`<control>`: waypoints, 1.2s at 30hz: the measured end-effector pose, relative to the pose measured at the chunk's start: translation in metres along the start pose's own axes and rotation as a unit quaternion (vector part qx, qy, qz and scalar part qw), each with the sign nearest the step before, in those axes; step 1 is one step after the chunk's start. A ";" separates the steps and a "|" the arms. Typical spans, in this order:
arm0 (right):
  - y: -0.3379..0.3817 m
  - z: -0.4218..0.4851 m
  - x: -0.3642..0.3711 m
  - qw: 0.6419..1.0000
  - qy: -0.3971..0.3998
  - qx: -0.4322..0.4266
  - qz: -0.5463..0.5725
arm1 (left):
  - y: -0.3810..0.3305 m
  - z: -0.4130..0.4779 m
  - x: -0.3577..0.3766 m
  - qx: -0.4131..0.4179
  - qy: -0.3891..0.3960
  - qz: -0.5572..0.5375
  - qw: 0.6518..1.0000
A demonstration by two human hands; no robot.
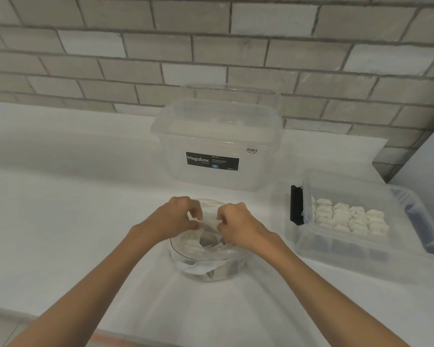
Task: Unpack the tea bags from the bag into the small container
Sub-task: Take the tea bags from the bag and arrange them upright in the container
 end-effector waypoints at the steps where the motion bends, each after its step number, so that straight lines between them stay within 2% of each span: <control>1: 0.001 -0.002 -0.006 1.000 -0.004 -0.003 0.011 | -0.003 -0.001 -0.002 0.008 0.000 -0.024 1.000; 4: 0.001 -0.004 -0.029 0.998 -0.038 -0.004 0.059 | -0.014 -0.003 -0.007 0.024 -0.006 -0.102 0.995; 7: -0.008 -0.005 -0.046 0.977 -0.078 0.031 0.198 | -0.019 -0.007 -0.018 0.000 -0.063 -0.195 0.979; 9: -0.016 -0.009 -0.045 0.934 -0.071 0.061 0.346 | -0.019 -0.009 -0.025 -0.025 -0.103 -0.270 0.957; 11: -0.017 -0.013 -0.036 0.869 -0.036 0.077 0.487 | -0.020 -0.011 -0.030 -0.036 -0.122 -0.350 0.928; 13: -0.013 -0.016 -0.028 0.808 -0.008 0.081 0.583 | -0.024 -0.012 -0.035 -0.028 -0.127 -0.405 0.905; 15: -0.010 -0.017 -0.022 0.772 0.004 0.077 0.631 | -0.030 -0.014 -0.040 -0.011 -0.132 -0.418 0.899; 17: -0.008 -0.017 -0.020 0.760 0.002 0.066 0.647 | -0.036 -0.015 -0.046 0.009 -0.146 -0.404 0.903; 23: -0.007 -0.013 -0.032 0.790 -0.082 0.007 0.607 | -0.051 -0.022 -0.059 0.057 -0.192 -0.329 0.923; 29: -0.002 -0.011 -0.031 0.809 -0.098 -0.019 0.579 | -0.057 -0.025 -0.062 0.062 -0.209 -0.335 0.917; 32: -0.004 -0.005 -0.024 0.868 -0.099 -0.007 0.486 | -0.047 -0.025 -0.065 0.045 -0.234 -0.324 0.916; 36: -0.002 0.005 0.002 0.974 -0.068 0.017 0.216 | -0.038 -0.030 -0.071 0.046 -0.262 -0.225 0.937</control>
Point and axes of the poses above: each hand's wrist, its own z-axis towards the middle knuckle, its own x-axis out of the palm, y = z × x, the point moved 8 cm from there along z, towards the middle knuckle, and after that the axes turned 3 degrees about -y, right-handed, at the moved point
